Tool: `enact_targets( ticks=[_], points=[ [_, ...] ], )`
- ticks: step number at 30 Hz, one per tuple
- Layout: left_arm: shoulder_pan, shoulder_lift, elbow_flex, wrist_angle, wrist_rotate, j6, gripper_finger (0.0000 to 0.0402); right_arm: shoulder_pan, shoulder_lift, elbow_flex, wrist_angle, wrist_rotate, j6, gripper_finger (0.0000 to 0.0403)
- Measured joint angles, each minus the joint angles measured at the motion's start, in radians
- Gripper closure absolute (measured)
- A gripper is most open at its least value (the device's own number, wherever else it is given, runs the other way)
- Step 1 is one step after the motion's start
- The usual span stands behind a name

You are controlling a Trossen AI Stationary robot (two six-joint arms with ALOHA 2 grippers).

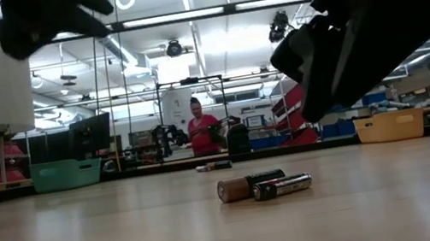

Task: Sort batteries
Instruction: Put the silver battery into the yellow bin

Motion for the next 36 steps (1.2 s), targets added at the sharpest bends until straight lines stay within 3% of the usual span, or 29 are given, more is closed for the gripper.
enact_targets(
  ticks=[6, 11, 22, 36],
  points=[
    [-0.003, 0.108, 0.172, -0.16, -0.012, 0.034, 0.027, 0.007, 0.0, 0.025, -0.002, -0.011, -0.04, 0.0253],
    [-0.005, 0.146, 0.171, -0.151, -0.012, 0.058, 0.027, -0.004, 0.0, 0.068, -0.051, 0.021, -0.055, 0.0253],
    [0.004, 0.184, 0.167, -0.155, -0.021, 0.064, 0.027, -0.077, 0.03, 0.071, 0.014, 0.04, -0.148, 0.0253],
    [0.01, 0.184, 0.167, -0.14, -0.021, 0.06, 0.027, -0.111, 0.121, 0.07, 0.124, -0.033, -0.163, 0.0253]
  ],
)
